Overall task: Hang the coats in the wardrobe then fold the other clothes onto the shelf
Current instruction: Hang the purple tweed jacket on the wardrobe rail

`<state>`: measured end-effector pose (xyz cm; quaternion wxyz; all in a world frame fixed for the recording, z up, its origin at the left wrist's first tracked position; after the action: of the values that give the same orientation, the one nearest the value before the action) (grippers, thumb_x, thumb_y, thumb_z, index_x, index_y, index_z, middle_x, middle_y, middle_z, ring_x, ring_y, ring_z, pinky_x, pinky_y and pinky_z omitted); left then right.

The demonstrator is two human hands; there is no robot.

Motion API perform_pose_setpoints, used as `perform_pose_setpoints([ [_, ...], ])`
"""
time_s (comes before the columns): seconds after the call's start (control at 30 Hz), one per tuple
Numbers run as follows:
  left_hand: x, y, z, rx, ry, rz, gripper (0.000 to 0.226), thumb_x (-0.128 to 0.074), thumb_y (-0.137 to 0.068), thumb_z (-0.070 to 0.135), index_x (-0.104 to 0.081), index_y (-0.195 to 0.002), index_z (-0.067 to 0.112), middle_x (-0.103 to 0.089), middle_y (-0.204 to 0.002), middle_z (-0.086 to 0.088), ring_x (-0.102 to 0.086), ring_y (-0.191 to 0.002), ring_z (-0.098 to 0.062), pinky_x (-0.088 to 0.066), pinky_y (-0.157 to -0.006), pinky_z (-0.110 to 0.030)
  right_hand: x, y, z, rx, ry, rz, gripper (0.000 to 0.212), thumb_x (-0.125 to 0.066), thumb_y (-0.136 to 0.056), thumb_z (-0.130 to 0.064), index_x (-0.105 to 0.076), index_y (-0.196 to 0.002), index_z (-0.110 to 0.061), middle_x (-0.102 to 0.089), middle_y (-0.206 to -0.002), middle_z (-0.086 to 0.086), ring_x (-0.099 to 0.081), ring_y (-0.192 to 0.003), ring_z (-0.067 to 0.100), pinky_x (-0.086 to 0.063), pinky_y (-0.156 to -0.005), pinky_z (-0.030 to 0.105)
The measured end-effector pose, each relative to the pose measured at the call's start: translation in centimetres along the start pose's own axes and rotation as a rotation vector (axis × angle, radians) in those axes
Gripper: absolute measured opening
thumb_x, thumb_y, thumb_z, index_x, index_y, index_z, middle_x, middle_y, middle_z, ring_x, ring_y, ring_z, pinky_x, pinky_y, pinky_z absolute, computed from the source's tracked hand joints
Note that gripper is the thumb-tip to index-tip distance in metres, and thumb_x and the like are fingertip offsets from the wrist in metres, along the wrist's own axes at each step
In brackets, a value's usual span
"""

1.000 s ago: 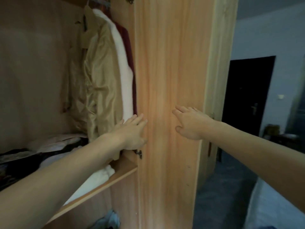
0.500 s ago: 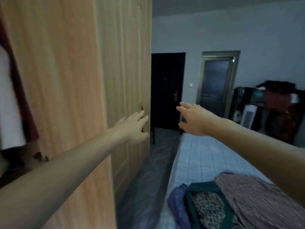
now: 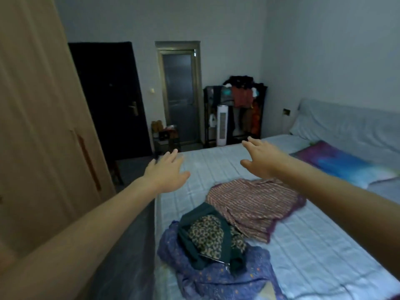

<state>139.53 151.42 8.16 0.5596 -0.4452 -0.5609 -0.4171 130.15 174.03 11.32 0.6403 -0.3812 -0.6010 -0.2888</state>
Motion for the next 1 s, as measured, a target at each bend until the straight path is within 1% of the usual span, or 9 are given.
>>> perform_pose_setpoints([
  [0.1,-3.0,-2.2,3.3,-0.025,0.032,-0.020,0.069,-0.023,-0.099,0.058,-0.005,-0.156,0.023,0.009,-0.163,0.002,0.002,-0.150,-0.018,-0.007,-0.120,-0.046,-2.0,1.6,4.3,-0.119,-0.021,0.023,0.070,-0.038,-0.098,-0.049,-0.010,-0.154,-0.017,-0.006,-0.162,0.005,-0.013,-0.147,0.029,-0.016,-0.118,0.047],
  [0.23,-6.1,-3.4,8.9,-0.156,0.074,0.046,0.069,-0.022,-0.100,0.056,-0.001,-0.156,0.021,0.012,-0.162,0.001,0.004,-0.150,-0.019,-0.003,-0.120,-0.048,-4.9,3.3,8.6,-0.219,-0.043,0.086,0.071,-0.038,-0.097,-0.050,-0.010,-0.154,-0.019,-0.006,-0.162,0.005,-0.012,-0.147,0.028,-0.014,-0.118,0.049],
  [0.47,-11.0,-5.4,18.0,-0.275,0.144,0.166,0.068,-0.025,-0.101,0.052,-0.002,-0.156,0.021,0.013,-0.162,-0.001,0.008,-0.150,-0.019,0.002,-0.120,-0.048,-11.5,4.3,13.9,-0.271,-0.116,0.079,0.070,-0.037,-0.098,-0.048,-0.010,-0.154,-0.018,-0.006,-0.162,0.006,-0.008,-0.148,0.026,-0.010,-0.118,0.048],
  [0.57,-13.6,-6.7,21.4,-0.264,0.133,0.171,0.067,-0.022,-0.100,0.053,-0.003,-0.156,0.021,0.012,-0.162,0.000,0.009,-0.150,-0.019,0.001,-0.120,-0.049,-14.1,4.5,16.8,-0.257,-0.127,0.105,0.069,-0.036,-0.098,-0.048,-0.009,-0.155,-0.020,-0.003,-0.163,0.003,-0.005,-0.149,0.024,-0.008,-0.118,0.047],
  [0.63,-15.6,-7.7,23.3,-0.245,0.097,0.166,0.071,-0.013,-0.094,0.056,-0.006,-0.156,0.021,0.009,-0.163,-0.001,0.005,-0.150,-0.020,-0.003,-0.120,-0.051,-15.7,4.5,19.3,-0.252,-0.123,0.118,0.069,-0.036,-0.098,-0.049,-0.009,-0.155,-0.020,-0.003,-0.163,0.003,-0.005,-0.149,0.025,-0.008,-0.118,0.047],
  [0.73,-18.5,-9.4,25.7,-0.215,0.086,0.156,0.078,-0.010,-0.088,0.057,-0.021,-0.154,0.018,-0.006,-0.163,-0.004,-0.009,-0.150,-0.025,-0.012,-0.119,-0.054,-18.4,3.8,22.7,-0.247,-0.152,0.103,0.070,-0.039,-0.097,-0.047,-0.009,-0.155,-0.020,-0.004,-0.163,0.003,-0.007,-0.149,0.025,-0.011,-0.118,0.047],
  [0.77,-19.3,-10.0,26.4,-0.205,0.085,0.146,0.079,-0.010,-0.087,0.058,-0.022,-0.154,0.019,-0.007,-0.163,-0.004,-0.009,-0.150,-0.025,-0.011,-0.119,-0.054,-19.3,3.3,23.6,-0.241,-0.164,0.089,0.071,-0.039,-0.097,-0.047,-0.009,-0.155,-0.020,-0.003,-0.163,0.003,-0.007,-0.149,0.024,-0.011,-0.118,0.047],
  [0.87,-21.7,-11.9,27.9,-0.157,0.078,0.113,0.082,-0.002,-0.084,0.060,-0.011,-0.156,0.022,0.003,-0.163,-0.001,0.000,-0.150,-0.022,-0.002,-0.120,-0.051,-21.7,1.2,25.8,-0.190,-0.189,0.068,0.069,-0.040,-0.097,-0.045,-0.012,-0.155,-0.018,-0.005,-0.163,0.004,-0.007,-0.149,0.024,-0.012,-0.118,0.046],
  [1.0,-23.7,-14.4,29.1,-0.119,0.073,0.079,0.078,-0.010,-0.088,0.058,-0.020,-0.155,0.019,-0.006,-0.162,-0.004,-0.009,-0.150,-0.025,-0.003,-0.117,-0.050,-24.4,-2.1,27.6,-0.130,-0.207,0.040,0.068,-0.044,-0.096,-0.039,-0.017,-0.154,-0.016,-0.011,-0.162,0.007,-0.009,-0.149,0.026,-0.014,-0.117,0.045],
])
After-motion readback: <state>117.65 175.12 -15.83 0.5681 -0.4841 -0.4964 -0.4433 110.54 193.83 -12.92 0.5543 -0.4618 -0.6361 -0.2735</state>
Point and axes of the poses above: each hand's wrist, its own y-axis away from the middle knuckle, its own x-axis out of the back of the hand, z = x × y, the point moved 7 cm from there along -y, towards the middle knuckle
